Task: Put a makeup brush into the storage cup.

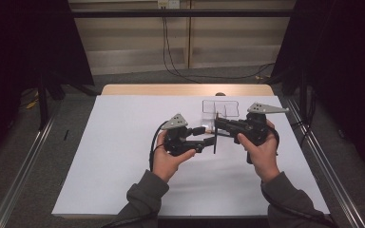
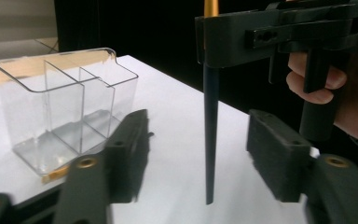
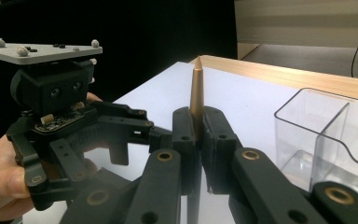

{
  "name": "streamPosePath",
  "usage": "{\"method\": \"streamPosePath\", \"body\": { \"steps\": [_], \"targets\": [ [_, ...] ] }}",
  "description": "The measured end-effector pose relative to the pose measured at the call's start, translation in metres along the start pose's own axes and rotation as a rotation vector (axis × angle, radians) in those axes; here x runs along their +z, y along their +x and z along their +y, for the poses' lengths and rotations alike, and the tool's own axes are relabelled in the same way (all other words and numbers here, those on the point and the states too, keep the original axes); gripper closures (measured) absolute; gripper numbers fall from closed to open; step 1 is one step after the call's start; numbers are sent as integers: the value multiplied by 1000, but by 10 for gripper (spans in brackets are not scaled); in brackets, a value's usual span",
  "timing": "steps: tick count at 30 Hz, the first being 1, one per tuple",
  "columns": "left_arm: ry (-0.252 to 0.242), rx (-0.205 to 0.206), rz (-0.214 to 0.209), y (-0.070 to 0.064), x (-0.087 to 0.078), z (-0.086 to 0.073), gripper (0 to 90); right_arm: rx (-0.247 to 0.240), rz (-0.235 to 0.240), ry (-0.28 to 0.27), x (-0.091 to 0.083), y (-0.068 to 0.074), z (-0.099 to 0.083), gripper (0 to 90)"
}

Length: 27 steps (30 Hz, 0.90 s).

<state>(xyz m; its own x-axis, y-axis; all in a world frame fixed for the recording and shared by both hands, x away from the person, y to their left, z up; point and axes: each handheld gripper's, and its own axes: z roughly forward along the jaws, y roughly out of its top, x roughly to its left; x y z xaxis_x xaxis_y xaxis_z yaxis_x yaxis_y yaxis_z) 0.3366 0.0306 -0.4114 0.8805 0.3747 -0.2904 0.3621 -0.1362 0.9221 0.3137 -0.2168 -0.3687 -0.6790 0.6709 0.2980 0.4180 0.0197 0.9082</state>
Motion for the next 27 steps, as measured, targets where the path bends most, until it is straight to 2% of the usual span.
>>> {"method": "streamPosePath", "body": {
  "steps": [1,3,5,11,12,14,25,27],
  "targets": [
    [0,0,0,0,0,0,330,-2,0,0,0,1,0,845],
    [14,29,12,0,-4,0,279,-6,-1,-3,-1,2,1,845],
    [12,23,7,-1,-5,-2,226,-11,-4,-9,-2,3,1,844],
    [57,56,21,0,-12,-7,134,-15,-6,-17,-4,4,1,843],
    [57,69,30,0,-13,-8,122,-17,-7,-19,-4,4,1,844],
    [46,68,20,0,-16,-9,99,-18,-8,-22,-5,4,1,843],
    [33,110,32,3,-37,-6,7,-41,-26,-24,-11,1,2,843],
    [68,105,8,5,-40,-8,3,-42,-23,-26,-12,1,3,844]
  ]
}}
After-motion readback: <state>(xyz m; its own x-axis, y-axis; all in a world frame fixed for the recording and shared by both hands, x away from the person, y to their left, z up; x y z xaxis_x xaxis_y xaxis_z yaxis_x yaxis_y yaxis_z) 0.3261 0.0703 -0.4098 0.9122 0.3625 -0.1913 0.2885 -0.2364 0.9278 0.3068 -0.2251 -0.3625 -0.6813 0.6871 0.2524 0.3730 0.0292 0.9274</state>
